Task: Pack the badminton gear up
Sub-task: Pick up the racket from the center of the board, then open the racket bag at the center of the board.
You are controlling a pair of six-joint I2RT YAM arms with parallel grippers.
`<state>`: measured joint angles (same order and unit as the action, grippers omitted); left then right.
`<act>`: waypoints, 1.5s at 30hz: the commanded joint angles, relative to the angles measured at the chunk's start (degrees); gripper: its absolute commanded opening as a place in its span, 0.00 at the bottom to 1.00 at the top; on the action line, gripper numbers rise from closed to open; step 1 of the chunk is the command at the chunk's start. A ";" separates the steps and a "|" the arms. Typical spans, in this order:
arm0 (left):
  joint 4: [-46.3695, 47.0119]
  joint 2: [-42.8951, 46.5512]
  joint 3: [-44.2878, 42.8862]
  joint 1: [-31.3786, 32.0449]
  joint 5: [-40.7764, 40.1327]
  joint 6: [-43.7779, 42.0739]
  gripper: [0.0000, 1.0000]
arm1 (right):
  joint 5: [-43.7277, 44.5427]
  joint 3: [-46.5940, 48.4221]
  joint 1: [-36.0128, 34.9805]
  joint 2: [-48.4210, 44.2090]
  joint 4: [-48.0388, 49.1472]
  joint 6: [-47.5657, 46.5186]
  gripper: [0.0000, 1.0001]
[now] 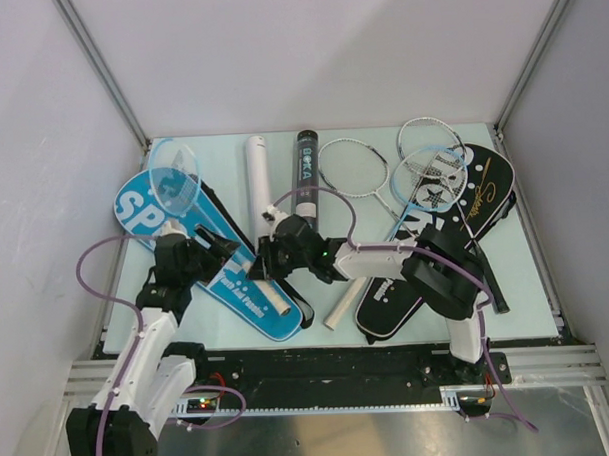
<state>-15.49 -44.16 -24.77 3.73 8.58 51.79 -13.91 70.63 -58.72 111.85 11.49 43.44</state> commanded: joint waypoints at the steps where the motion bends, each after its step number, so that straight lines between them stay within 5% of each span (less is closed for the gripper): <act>1: -3.11 -0.34 -7.80 -0.29 -1.64 -7.33 0.82 | -0.82 -1.67 3.62 -6.38 6.84 1.33 0.00; 11: -9.51 -2.96 -16.87 -0.30 -13.68 -12.59 0.78 | -1.44 -13.19 11.21 -18.44 10.57 1.94 0.00; 21: -10.90 -21.90 -28.52 -0.73 -27.04 -9.37 0.69 | 7.97 -23.36 14.11 -38.25 4.45 -1.48 0.00; 33: -10.76 -47.94 -42.02 -0.12 -26.34 -6.01 0.64 | 12.58 -27.79 15.31 -49.92 0.26 -4.60 0.00; 45: -10.82 -62.96 -48.64 0.31 -22.43 -4.42 0.59 | 16.51 -29.76 16.45 -53.48 -2.31 -7.95 0.00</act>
<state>-26.74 -105.14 -70.70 3.75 -14.39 45.60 -0.56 41.41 -42.98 61.80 6.04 38.06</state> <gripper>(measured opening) 0.598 0.284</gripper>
